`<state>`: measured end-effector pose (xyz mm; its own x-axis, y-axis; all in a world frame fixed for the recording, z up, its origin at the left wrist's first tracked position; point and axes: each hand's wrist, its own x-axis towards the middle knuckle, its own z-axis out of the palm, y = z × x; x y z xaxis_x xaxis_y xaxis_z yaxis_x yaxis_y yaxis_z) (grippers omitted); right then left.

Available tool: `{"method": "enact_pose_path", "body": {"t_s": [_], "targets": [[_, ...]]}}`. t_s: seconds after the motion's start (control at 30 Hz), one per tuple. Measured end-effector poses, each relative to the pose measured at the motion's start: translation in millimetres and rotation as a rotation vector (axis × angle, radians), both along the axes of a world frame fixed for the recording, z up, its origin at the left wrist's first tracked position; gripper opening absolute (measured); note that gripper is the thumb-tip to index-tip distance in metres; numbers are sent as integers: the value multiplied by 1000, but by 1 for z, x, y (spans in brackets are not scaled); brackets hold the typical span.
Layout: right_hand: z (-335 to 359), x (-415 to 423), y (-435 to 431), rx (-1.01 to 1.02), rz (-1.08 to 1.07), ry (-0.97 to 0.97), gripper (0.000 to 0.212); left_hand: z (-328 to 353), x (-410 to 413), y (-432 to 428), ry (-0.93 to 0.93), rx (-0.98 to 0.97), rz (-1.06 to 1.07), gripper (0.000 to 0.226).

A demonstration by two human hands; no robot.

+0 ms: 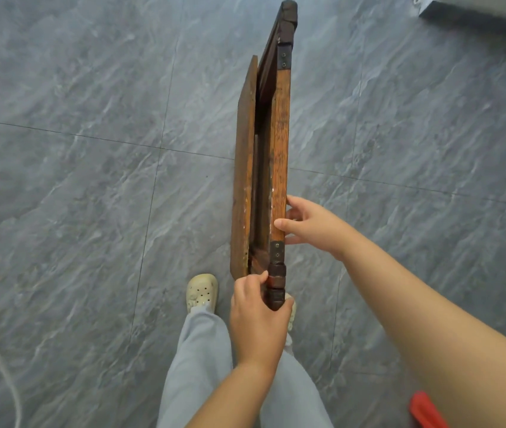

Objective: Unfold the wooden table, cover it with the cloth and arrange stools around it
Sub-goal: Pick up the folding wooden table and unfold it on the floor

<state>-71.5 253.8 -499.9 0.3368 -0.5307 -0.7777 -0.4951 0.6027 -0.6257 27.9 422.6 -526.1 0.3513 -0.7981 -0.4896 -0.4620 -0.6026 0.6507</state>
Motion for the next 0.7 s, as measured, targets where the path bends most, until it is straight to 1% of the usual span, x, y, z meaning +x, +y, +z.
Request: {"method": "enact_pose_path", "body": {"t_s": [0.03,0.07,0.13,0.2,0.27,0.33,0.4,0.53,0.7], "targets": [[1,-3,-7,-23,49,45,35,-1,-1,0,-6,-4,-1,48],[1,-5,-17,-80,69,118,39,-1,-1,1,-10,-11,-1,49],[1,-5,-40,-248,21,253,51,-2,-1,3,-3,-25,1,49],[2,4,-62,-359,-72,250,55,0,-1,1,0,-38,-13,47],[-1,17,-75,-416,-112,245,56,2,0,-2,15,-37,-44,51],[-8,24,-78,-424,-164,250,54,3,2,-4,44,-22,-74,60],[-18,25,-74,-388,-279,177,51,3,6,-6,51,-13,-114,63],[-27,25,-69,-362,-419,61,48,2,11,-10,48,-20,-190,61],[-29,26,-68,-319,-450,-16,49,-2,13,-8,53,9,-191,54]]}}
